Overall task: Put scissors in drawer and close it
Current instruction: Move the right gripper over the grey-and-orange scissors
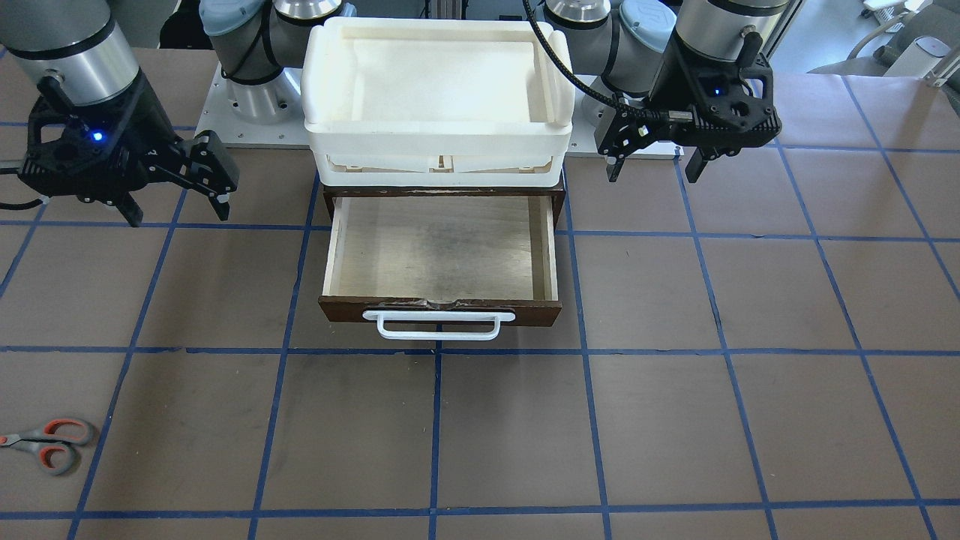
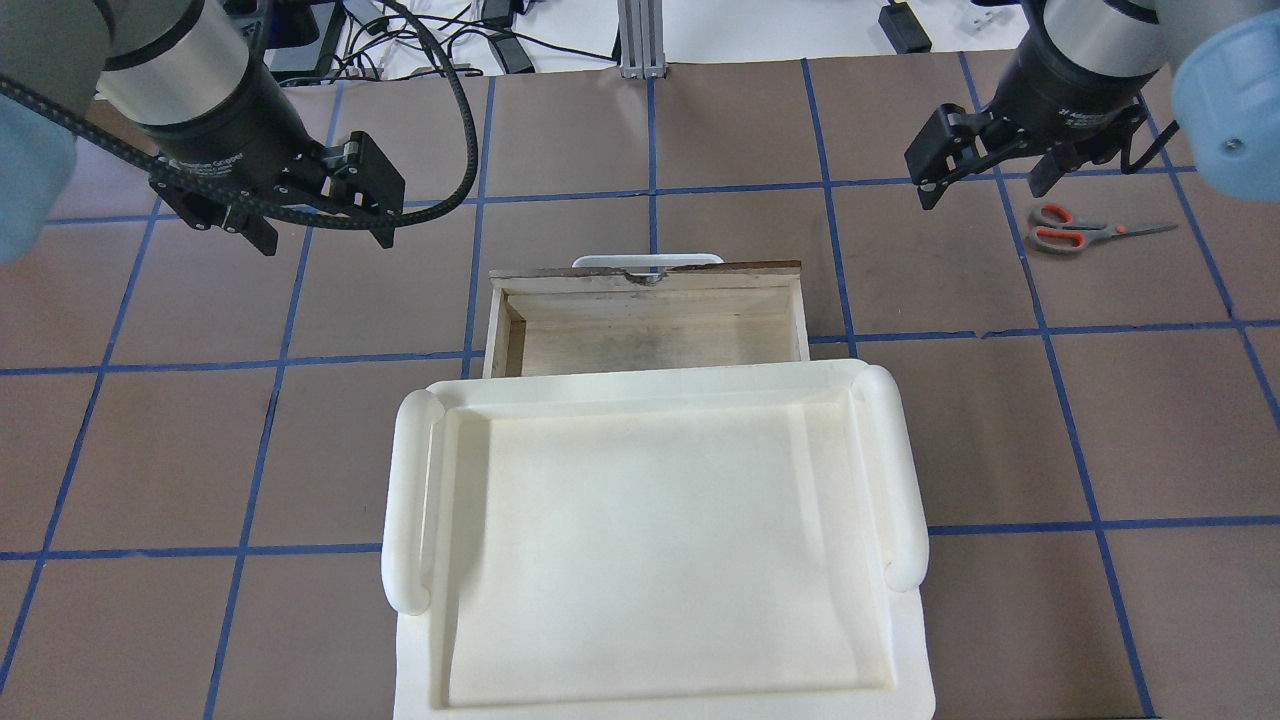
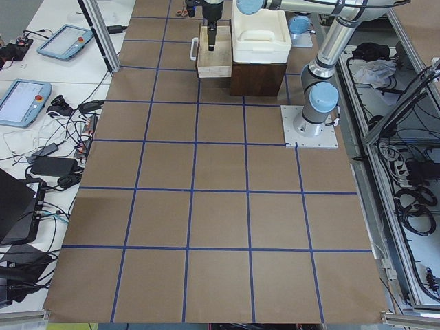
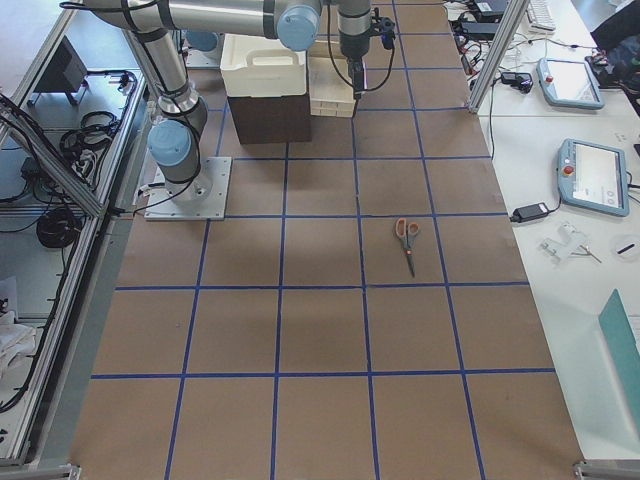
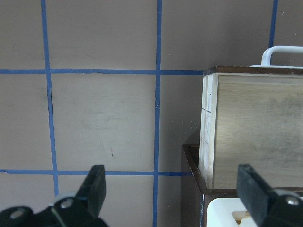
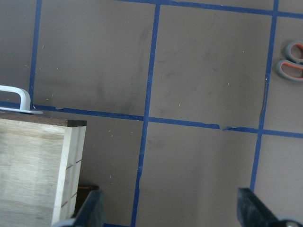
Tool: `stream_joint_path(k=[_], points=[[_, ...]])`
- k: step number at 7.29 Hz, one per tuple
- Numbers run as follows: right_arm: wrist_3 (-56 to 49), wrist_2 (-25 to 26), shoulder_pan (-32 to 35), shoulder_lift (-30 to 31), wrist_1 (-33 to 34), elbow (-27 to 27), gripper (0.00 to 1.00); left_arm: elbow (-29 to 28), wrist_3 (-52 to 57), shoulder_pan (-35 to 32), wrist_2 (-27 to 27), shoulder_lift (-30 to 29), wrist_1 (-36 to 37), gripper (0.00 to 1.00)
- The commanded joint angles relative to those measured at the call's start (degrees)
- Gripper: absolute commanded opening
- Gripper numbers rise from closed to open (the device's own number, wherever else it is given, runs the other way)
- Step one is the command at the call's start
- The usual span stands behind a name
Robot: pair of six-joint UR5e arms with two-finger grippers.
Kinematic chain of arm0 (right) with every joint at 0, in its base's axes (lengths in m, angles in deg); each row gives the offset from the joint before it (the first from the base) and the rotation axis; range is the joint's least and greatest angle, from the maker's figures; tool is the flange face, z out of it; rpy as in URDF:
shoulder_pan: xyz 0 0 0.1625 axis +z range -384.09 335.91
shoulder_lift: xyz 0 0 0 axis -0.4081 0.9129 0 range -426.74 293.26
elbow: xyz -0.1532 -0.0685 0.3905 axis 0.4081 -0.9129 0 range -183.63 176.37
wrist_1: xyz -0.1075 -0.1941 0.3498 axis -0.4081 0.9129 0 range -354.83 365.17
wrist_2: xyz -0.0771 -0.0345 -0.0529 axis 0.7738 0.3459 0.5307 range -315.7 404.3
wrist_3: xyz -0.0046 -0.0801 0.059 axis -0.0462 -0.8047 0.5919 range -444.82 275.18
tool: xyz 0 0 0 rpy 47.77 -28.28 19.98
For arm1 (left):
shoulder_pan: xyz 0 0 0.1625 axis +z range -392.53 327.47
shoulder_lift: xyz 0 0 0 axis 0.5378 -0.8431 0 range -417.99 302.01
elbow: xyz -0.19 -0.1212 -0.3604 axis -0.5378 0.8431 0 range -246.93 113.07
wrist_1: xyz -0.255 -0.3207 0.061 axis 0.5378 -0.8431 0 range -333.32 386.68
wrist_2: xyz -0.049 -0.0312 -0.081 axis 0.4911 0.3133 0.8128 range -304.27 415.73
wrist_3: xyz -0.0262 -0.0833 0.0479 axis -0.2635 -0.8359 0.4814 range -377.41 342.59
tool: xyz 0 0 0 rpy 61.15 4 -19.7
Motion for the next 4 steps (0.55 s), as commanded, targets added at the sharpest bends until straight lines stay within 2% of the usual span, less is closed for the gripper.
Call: stream_joint_path(k=[1,2,4], points=[[-21.75,-0.14,-4.44,-2.68,0.59,0.00,1.00,0.00,0.00,-0.03,0.05,-0.09,-0.01,1.00],[-30.05,0.21,-7.24,-4.53,1.64,0.00,1.00,0.00,0.00,-0.03,0.13,-0.09,-0.01,1.00],[-46.32,0.83,-11.91,-8.04,9.25,0.00,1.00,0.00,0.00,-0.03,0.14,-0.09,0.00,1.00]])
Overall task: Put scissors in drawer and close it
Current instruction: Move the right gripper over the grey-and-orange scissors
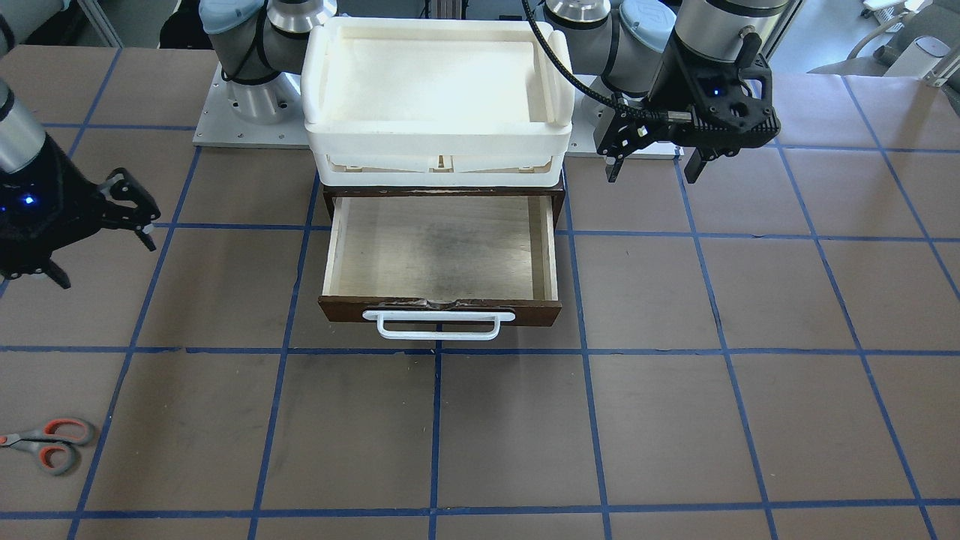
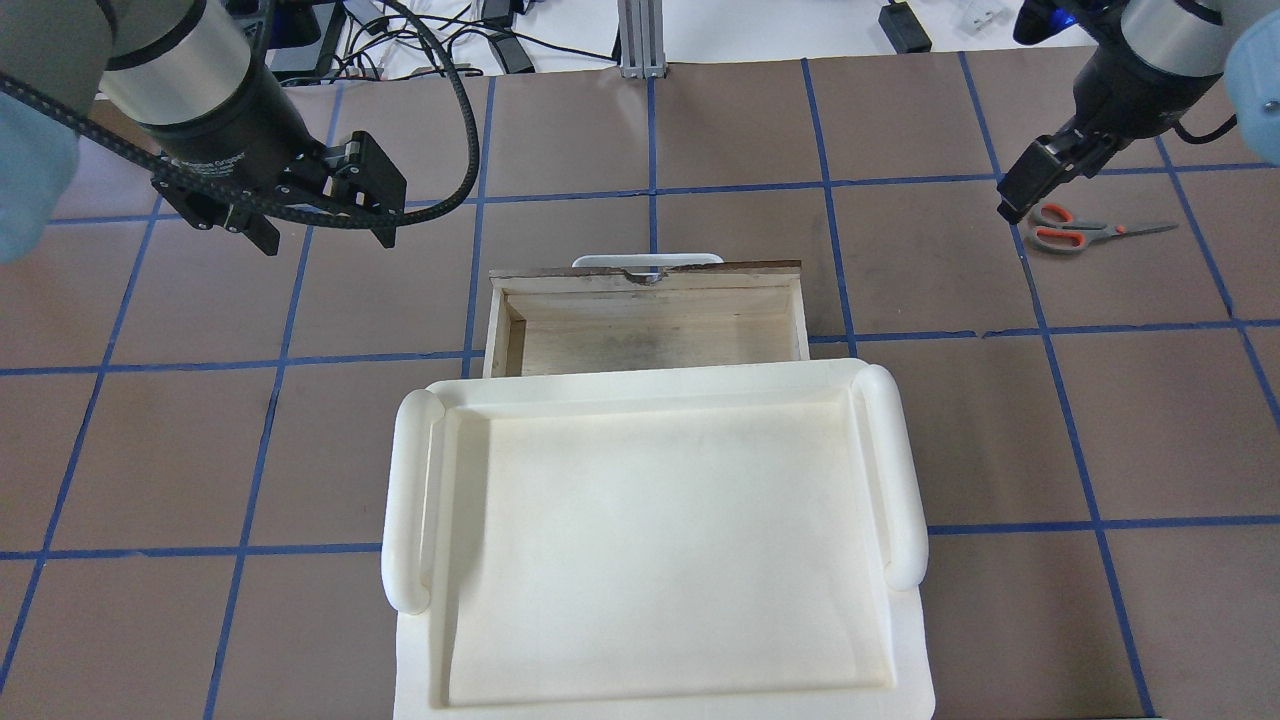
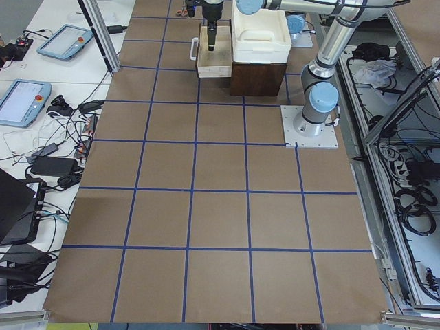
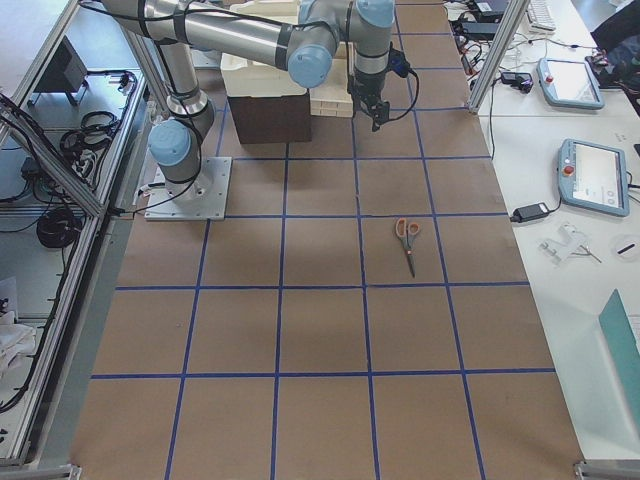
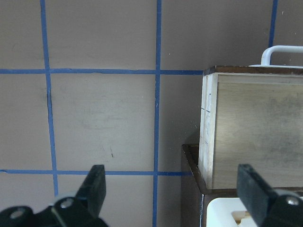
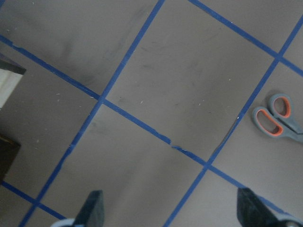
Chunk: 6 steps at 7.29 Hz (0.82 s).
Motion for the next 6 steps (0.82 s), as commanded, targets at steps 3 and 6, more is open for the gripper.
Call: stream_joint_path(k=[3,6], points=[[-28.43,-0.08,-9.72,-9.24,10.70,-0.44,1.00,0.00,0.00,0.00,0.01,-0.01,-0.07,1.00],[-45.98,0.19,-12.88,-16.08,11.17,-1.14,1.00,0.09,0.00,0.00,0.10,-0.01,0.10,1.00]])
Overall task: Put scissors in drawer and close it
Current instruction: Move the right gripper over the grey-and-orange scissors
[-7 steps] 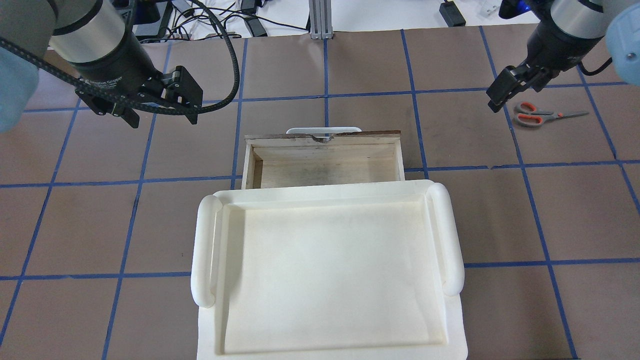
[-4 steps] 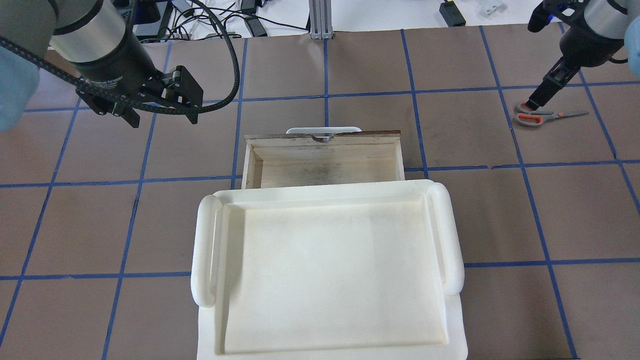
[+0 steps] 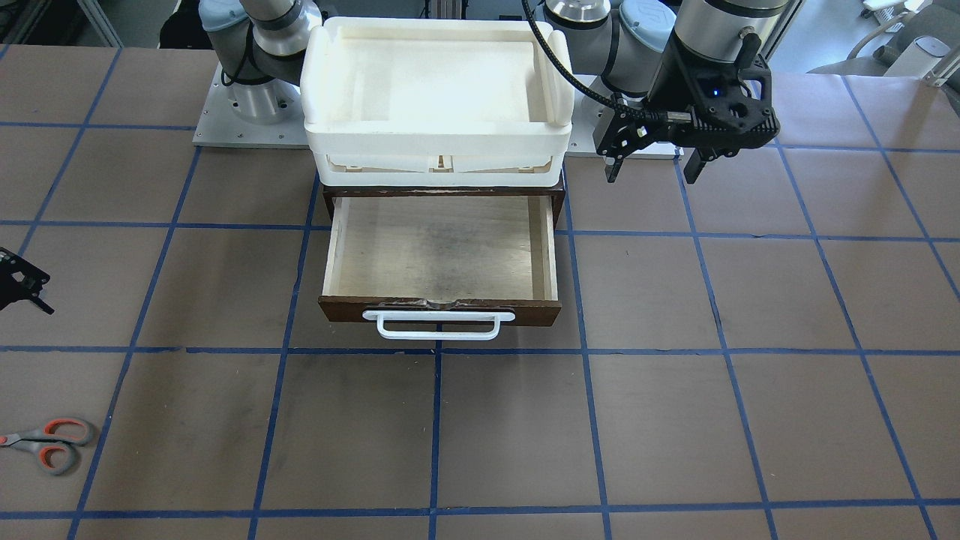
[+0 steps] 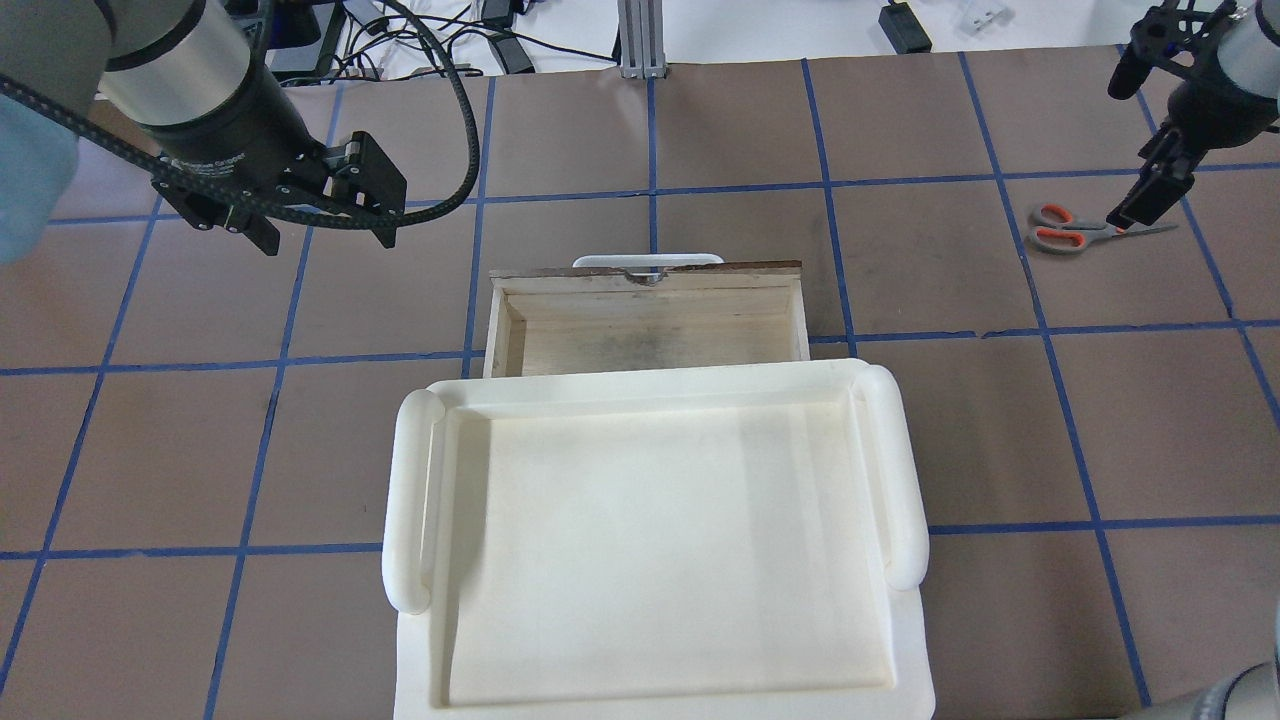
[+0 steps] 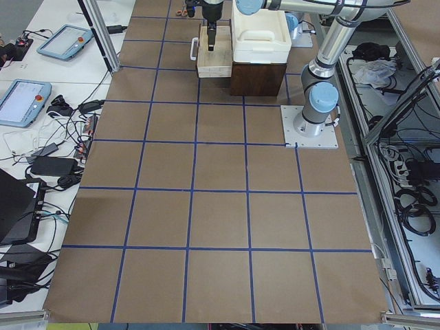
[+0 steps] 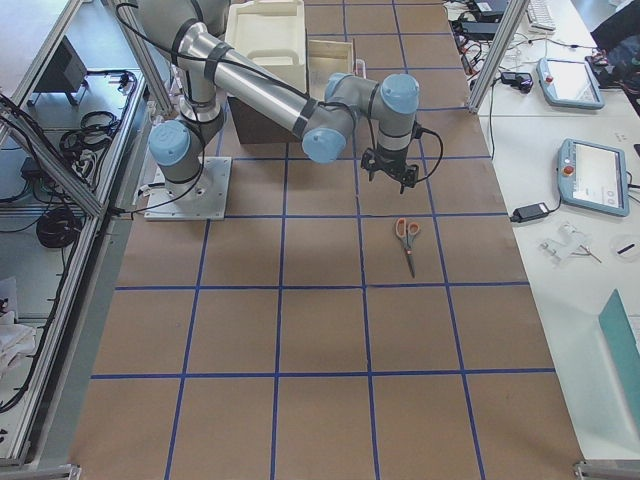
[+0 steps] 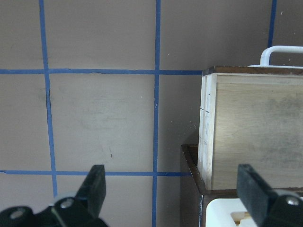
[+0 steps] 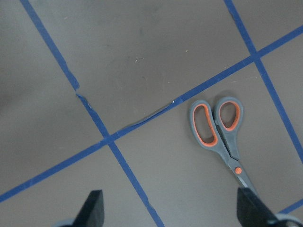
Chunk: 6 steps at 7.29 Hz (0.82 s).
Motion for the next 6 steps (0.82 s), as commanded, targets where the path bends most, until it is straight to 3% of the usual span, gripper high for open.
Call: stream_joint_path(k=[1,4,6], points=[[-10.59,0.02,-2.37,-5.75,0.37,-1.49,1.00,0.12,0.00,0.00,0.10,-0.06,0.02,1.00],[-19.83,2.82,-3.08,-12.26,7.20,-4.21,1.00,0.12,0.00,0.00,0.10,0.03,0.02,1.00],[-20.12,2.13,-3.08,-15.52,7.31,-7.11,1.00,0.12,0.00,-0.09,0.10,0.03,0.02,1.00]])
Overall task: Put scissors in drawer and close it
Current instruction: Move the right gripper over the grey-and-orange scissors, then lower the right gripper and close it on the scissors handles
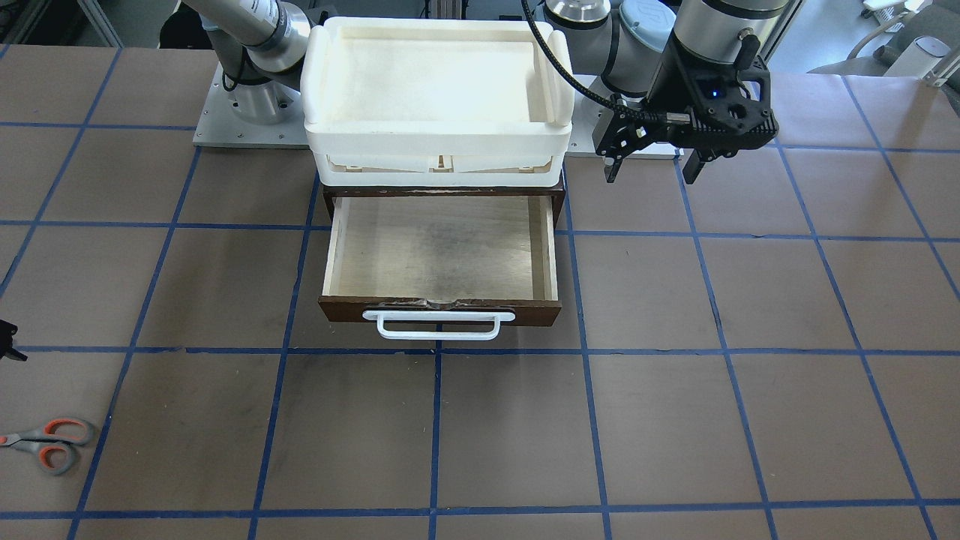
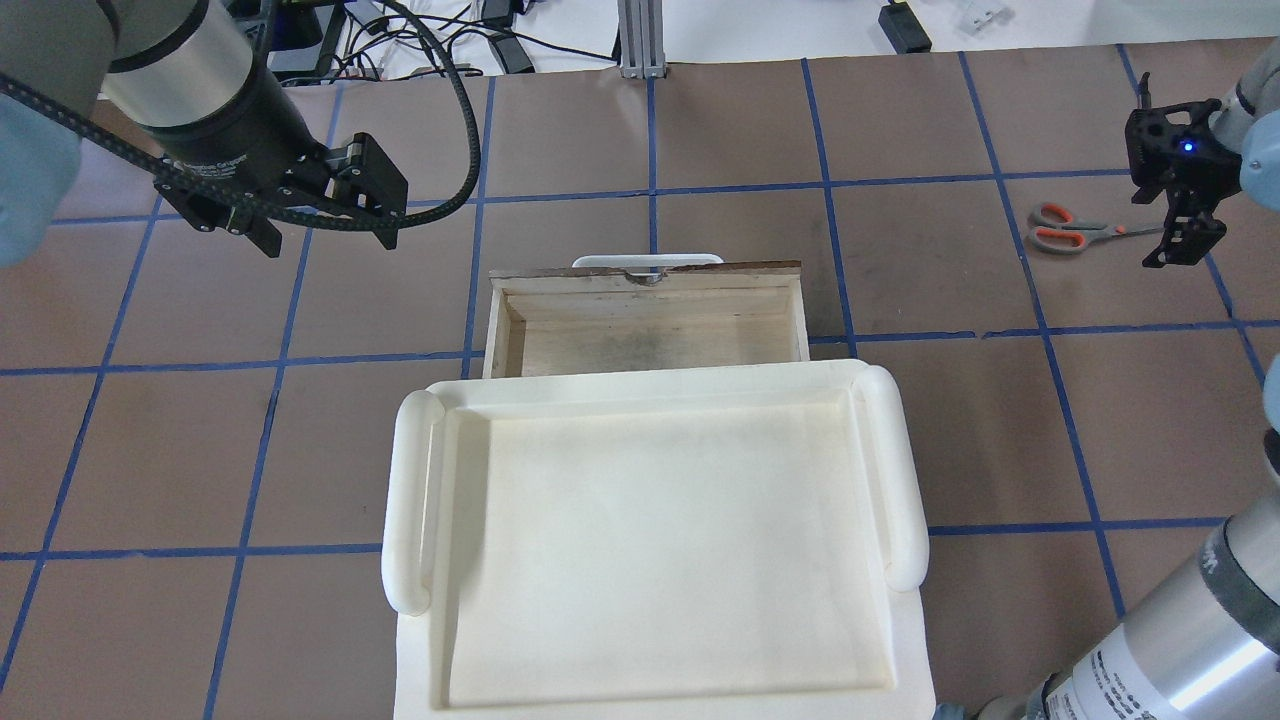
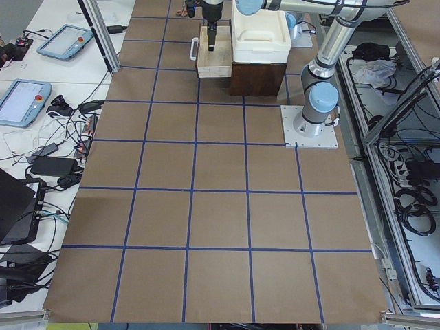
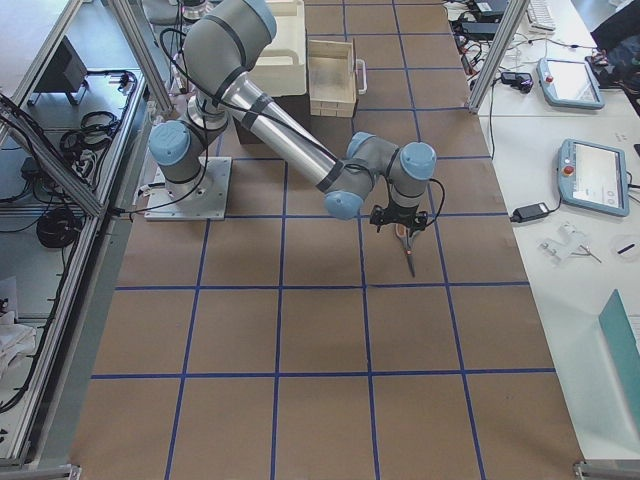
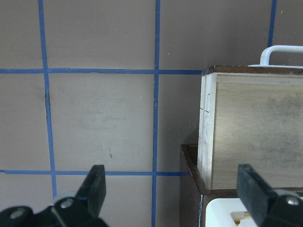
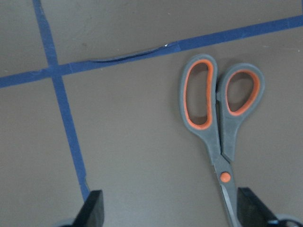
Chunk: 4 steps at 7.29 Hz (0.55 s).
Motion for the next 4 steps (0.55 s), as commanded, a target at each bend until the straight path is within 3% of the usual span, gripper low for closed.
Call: stream_joint_path(k=[1,4], points=[[-0.63,-0.20,-0.12,-3.75,0.48,-3.23,1.00,0.01,0.01,-0.07,-0.12,0.02,-0.09,1.00],[-4.23,-1.95,-0.03,-6.75,0.56,-5.35,1.00,0.01,0.01,-0.07,-0.03,0.02,-0.10,1.00]])
